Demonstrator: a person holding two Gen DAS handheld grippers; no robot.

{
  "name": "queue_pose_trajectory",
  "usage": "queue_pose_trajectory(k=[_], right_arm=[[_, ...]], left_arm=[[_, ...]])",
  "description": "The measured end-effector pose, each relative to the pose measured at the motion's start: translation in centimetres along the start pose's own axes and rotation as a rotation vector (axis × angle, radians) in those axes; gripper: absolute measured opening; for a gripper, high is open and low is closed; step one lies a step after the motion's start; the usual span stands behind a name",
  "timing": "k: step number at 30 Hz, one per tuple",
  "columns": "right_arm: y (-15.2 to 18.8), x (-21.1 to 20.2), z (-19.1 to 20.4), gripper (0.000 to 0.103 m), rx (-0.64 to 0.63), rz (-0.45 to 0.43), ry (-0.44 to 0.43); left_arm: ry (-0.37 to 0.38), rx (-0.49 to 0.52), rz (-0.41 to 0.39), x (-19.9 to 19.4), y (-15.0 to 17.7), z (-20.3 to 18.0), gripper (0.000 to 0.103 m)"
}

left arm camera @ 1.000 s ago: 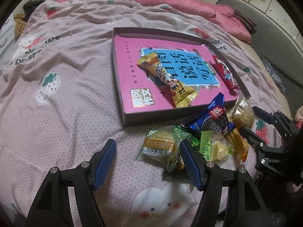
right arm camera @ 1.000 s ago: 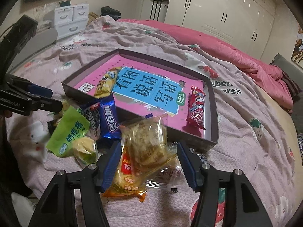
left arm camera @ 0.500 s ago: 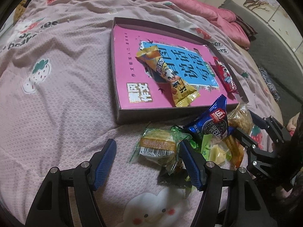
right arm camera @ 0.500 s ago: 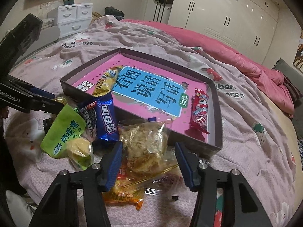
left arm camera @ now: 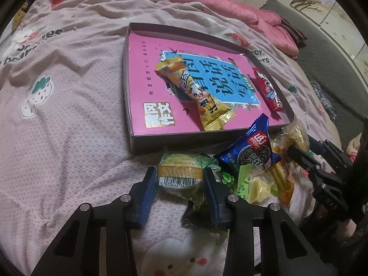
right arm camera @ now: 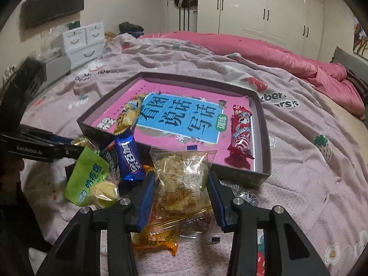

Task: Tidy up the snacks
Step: 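Grasp the small wrapped cake with the left gripper while the right grasps the cracker bag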

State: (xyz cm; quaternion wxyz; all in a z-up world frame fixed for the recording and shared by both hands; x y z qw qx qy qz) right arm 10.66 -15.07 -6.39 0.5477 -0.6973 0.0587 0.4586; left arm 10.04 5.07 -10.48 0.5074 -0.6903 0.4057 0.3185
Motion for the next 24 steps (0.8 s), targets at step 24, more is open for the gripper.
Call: queue_pose_trajectory(k=[24], right_arm=[[-2.0, -2.6, -0.8, 0.044, 0.076, -0.104, -0.008]], left_arm=[[-0.018, -0.004, -0.168, -5.6, -2.0, -0.5, 0.04]])
Point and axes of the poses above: each gripper's, at about its wrist camera, not at the fingertips, and x roughly the way its jaws point, z to its left, y to its underside, the point moved 5 cm from there along x, roughly the way its jaws point, and after that the axes turned 2 degrees about -y, right-handed, at the moved point
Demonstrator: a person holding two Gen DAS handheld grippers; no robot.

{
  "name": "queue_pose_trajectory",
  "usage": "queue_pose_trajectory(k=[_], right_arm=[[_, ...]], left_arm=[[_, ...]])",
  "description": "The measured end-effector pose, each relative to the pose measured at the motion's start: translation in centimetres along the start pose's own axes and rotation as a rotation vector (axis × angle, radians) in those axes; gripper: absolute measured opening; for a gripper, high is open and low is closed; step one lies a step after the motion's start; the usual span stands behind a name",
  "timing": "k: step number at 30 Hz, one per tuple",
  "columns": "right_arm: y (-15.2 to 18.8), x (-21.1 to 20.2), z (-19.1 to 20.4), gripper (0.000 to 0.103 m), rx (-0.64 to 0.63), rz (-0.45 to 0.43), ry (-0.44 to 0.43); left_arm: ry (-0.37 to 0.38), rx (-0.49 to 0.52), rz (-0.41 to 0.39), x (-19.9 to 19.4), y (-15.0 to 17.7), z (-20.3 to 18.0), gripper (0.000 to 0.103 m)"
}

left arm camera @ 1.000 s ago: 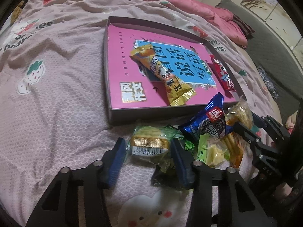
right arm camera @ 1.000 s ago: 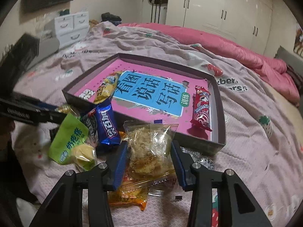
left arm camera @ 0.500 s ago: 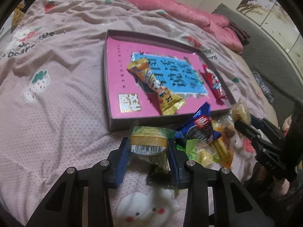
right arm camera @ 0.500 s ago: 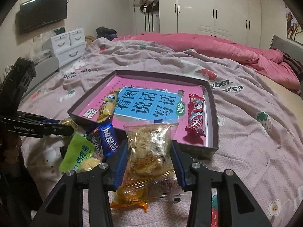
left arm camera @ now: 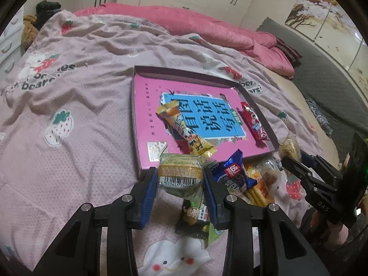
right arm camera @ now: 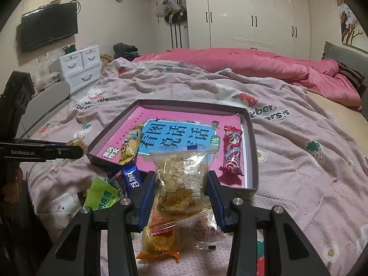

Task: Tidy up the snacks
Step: 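Grasp the small wrapped cake with the left gripper while the right grasps the cracker bag, then carry the cake and cracker bag into the tray over the book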

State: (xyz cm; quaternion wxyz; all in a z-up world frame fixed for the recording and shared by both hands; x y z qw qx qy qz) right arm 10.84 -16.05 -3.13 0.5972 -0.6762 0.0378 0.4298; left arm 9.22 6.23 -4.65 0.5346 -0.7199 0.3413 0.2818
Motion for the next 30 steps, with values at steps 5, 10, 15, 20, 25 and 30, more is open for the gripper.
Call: queue_pose_trajectory(k=[5, 10, 15, 20, 25, 30], right_arm=[[-0.4, 0.0, -0.2, 0.044, 0.011, -0.013, 0.008], [-1.0, -0.2, -0.5, 0.044, 0.027, -0.031, 0.018], [-1.7, -0.3, -0.8, 0.044, 0.034, -0.046, 0.029], [-2.6, -0.3, -1.1, 0.044, 0.049, -0.066, 0.04], [-2.9, -0.4, -1.1, 0.044, 0.04, -0.077, 0.05], [-3.3, -0.3, -1.5, 0.044, 0.056, -0.077, 0.06]], left_arm=[[-0.023, 0.01, -0.033, -0.5, -0.5, 0.0, 0.04], [-0.047, 0.025, -0.066, -0.8, -1.3, -0.1, 0.04], [-0.054, 0.03, -0.09, -0.9, -2.0, -0.4, 0.04], [-0.064, 0.031, -0.107, -0.9, -2.6, -0.5, 0.04], [-0.077, 0.032, -0.13, -1.0, -3.5, -0.4, 0.04], [-0.088, 0.02, -0.142, -0.5, -4.5, -0.2, 0.04]])
Point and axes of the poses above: each gripper's, at about its wrist camera, not at the fingertips, and x roughly the way its jaws point, z to its left, y to its underside, the point moved 5 cm from there along x, roughly the way its jaws point, and after that the axes turned 2 degrees about -y, right-handed, at the moved point
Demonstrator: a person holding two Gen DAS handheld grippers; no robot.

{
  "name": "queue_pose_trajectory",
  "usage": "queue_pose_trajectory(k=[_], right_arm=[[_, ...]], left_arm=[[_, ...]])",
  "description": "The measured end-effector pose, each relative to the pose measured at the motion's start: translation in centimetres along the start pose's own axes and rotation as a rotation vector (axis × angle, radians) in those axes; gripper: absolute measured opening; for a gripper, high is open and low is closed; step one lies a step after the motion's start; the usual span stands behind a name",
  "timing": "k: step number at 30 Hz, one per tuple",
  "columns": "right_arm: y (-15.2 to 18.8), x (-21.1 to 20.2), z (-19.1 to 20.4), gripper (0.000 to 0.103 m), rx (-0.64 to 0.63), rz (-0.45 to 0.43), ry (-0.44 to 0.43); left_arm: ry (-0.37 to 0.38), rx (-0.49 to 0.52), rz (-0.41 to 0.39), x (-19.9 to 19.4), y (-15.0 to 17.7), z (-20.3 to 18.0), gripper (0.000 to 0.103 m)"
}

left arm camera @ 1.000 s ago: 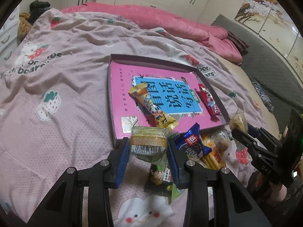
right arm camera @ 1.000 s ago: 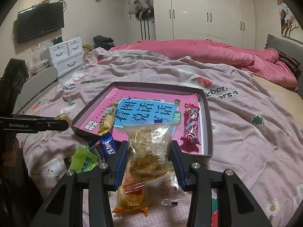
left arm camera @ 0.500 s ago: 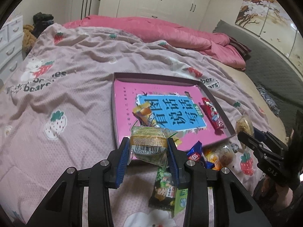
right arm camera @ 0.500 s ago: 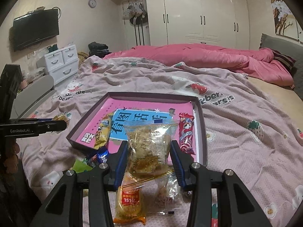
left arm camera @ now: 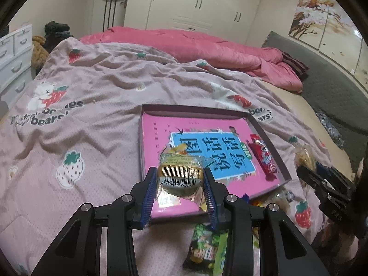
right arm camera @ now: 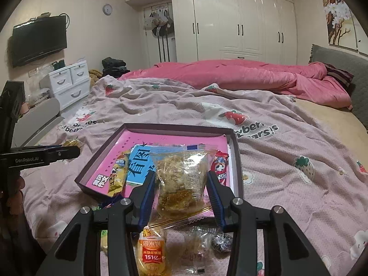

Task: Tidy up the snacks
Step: 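Carry the cake and cracker bag into the tray over the book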

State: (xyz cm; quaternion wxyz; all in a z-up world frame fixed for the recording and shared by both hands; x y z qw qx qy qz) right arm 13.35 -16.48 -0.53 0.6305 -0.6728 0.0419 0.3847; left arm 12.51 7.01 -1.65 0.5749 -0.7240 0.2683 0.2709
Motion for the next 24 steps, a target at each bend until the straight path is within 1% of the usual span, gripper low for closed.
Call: queue_pose_trajectory(k=[4, 9, 18, 24], right_arm=[[-0.6, 0.2, -0.5, 0.044, 0.023, -0.009, 0.009], [-1.2, 0.5, -1.1, 0.044, 0.044, -0.015, 0.018], [-1.1, 1.5, -0.9, 0.044, 0.051, 0.006, 0.027], [-1.1, 2.2, -0.8, 0.044, 0.07, 0.019, 0.024]], left_arm=[[-0.012, -0.005, 0.004, 0.9, -0.2, 0.2, 0.04], [-0.03, 0.003, 0.032, 2.4, 0.2, 0.3, 0.04], [-0.054, 0.032, 0.052, 4.1, 0.7, 0.5, 0.04], [-0.042, 0.039, 0.072, 5.2, 0.9, 0.3, 0.04]])
Point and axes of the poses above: each gripper's, at about its wrist camera, not at the fingertips, and x roughly the way its jaws point, z to its left, y to its underside, the point moved 5 cm from there along x, roughly the way its jaws point, and after that the axes turned 2 degrees about -y, right-handed, at the moved point
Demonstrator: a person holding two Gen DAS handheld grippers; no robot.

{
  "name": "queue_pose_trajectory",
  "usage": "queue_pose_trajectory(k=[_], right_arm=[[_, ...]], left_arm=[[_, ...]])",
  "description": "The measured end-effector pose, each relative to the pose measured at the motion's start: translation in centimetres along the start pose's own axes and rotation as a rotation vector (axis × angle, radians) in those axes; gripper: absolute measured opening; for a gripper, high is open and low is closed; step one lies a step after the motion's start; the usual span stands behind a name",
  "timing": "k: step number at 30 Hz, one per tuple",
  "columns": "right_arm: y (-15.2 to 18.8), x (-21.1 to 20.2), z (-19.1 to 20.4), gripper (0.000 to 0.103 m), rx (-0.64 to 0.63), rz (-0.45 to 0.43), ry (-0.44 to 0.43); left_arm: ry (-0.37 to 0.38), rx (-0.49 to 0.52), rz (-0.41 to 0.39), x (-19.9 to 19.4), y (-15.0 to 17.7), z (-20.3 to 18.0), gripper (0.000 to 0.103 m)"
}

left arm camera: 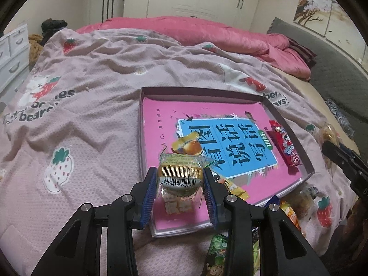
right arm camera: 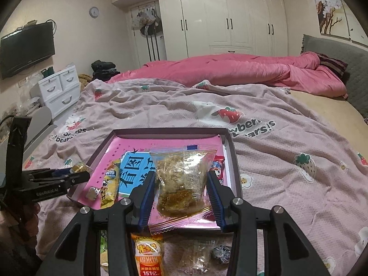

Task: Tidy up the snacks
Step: 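Carry the cake and cracker bag into the tray over the book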

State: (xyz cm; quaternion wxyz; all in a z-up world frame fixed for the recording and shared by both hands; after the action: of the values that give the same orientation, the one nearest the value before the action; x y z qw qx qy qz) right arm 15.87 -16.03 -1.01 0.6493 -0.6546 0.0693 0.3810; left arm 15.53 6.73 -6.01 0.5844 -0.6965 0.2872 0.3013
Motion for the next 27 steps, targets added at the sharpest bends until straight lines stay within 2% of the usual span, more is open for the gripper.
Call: queue_pose_trajectory(k=[18, 27], right_arm=[[1.0, 3.8, 1.0, 0.044, 0.006, 0.078, -0.006], [1.6, 5.0, 0.2, 0.044, 0.014, 0.116, 0.003]], left_arm=[[-0.003, 0.025, 0.048, 1.9, 1.0, -0.4, 0.04], [0.002, 0.048, 0.065, 2.6, 1.5, -1.0, 0.04]])
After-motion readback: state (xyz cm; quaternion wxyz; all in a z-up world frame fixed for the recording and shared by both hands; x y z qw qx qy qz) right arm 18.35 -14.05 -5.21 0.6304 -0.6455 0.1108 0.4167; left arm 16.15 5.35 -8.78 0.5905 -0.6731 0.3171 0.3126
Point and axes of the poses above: each gripper's, at about its wrist camera, not at the fingertips, and x roughly the way its jaws point, z to its left, y to its underside, the point moved 5 cm from there along x, roughly the way its jaws point, and after that the axes turned 2 degrees about -y, right-handed, at the moved point
